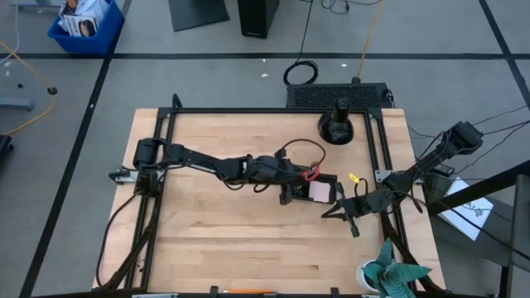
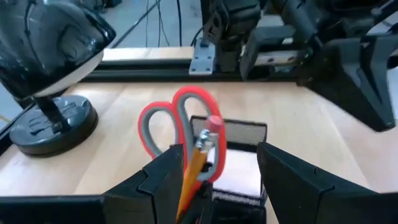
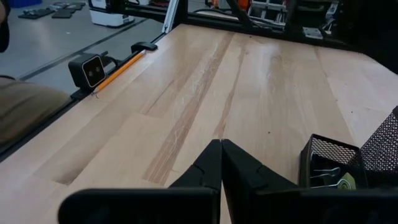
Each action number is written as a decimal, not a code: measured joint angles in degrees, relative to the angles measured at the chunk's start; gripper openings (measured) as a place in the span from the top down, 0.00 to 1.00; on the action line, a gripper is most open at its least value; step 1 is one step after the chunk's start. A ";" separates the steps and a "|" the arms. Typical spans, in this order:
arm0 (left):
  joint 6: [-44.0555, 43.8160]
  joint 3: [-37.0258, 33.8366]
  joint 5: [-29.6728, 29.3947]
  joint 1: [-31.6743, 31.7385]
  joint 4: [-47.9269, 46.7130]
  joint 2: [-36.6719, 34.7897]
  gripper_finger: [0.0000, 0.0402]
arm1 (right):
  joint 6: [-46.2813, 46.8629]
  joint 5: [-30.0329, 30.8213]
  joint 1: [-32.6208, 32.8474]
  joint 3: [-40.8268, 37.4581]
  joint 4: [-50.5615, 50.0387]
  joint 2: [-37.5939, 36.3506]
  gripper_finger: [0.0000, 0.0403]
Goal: Pick and place office supplies into organizer
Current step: Adjust the yellow pencil in the black desk organizer
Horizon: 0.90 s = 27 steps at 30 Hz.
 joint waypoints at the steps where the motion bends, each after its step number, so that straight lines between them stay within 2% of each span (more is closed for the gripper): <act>1: 0.08 0.38 -0.05 0.06 -0.95 0.00 0.49 | 0.04 0.00 0.00 0.02 -0.01 0.00 1.00; 5: -0.24 1.28 -0.18 0.51 -1.31 0.79 0.49 | 0.78 -0.02 0.00 0.00 -0.81 0.00 1.00; 8: -1.48 2.22 -0.37 1.22 -0.36 2.32 0.54 | 1.20 -0.02 0.00 0.00 -1.34 0.00 1.00; 11: -2.07 2.10 -0.03 1.66 -0.76 3.18 0.65 | 1.29 -0.04 0.00 0.00 -1.23 -0.02 1.00; 17: -0.79 2.17 -0.23 1.48 -2.21 3.54 0.94 | 1.20 -0.04 0.00 0.00 -1.28 -0.02 1.00; 18: -0.92 2.19 0.02 1.50 -2.46 3.50 0.96 | 1.23 -0.03 0.00 0.00 -1.22 -0.02 1.00; 22: -0.53 3.19 0.04 1.37 -4.60 3.50 0.95 | 1.18 -0.04 0.00 0.00 -1.22 -0.02 1.00; 27: 0.46 9.50 -0.21 1.35 -16.75 3.61 0.98 | 1.14 -0.04 0.00 0.00 -1.09 -0.02 1.00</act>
